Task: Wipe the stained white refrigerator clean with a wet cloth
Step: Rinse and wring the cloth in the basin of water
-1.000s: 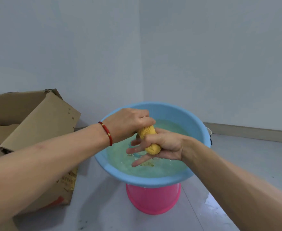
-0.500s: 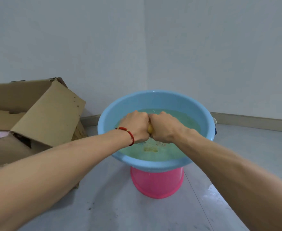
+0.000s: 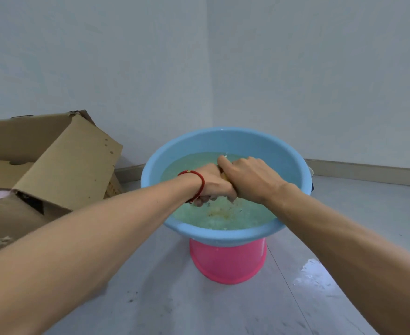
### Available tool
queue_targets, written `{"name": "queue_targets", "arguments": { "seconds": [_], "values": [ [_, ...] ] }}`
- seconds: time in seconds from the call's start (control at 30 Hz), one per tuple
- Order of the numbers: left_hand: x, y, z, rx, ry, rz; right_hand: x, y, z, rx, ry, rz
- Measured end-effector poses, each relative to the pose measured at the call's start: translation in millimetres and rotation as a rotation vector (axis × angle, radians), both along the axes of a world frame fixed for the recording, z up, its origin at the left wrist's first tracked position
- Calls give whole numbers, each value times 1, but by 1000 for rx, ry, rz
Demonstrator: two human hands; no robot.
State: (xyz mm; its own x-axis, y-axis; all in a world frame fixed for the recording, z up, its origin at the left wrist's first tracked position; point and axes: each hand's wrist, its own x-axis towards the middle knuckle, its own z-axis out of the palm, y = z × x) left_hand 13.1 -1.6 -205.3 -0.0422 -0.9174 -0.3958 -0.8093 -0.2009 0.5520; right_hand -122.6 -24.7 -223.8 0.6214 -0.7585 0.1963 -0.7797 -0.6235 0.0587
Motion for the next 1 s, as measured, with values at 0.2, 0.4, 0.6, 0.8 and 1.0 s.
{"name": "queue_targets", "arguments": {
  "seconds": [0.2, 0.4, 0.6, 0.8, 1.0],
  "values": [
    [19, -5, 6, -649, -760, -486, -11, -1, 13, 1242, -626, -46],
    [58, -13, 7, -1202, -490, -808, -37, -3, 6, 1743, -956, 197],
    [53, -8, 34, -1389, -406, -931, 1, 17, 7, 1976, -927, 349],
    [64, -9, 41, -1343, -619, -1057, 18, 30, 12, 1842, -1131, 308],
    [54, 0, 37, -994, -826, -850, 25, 21, 16, 988, -679, -49]
  ]
}}
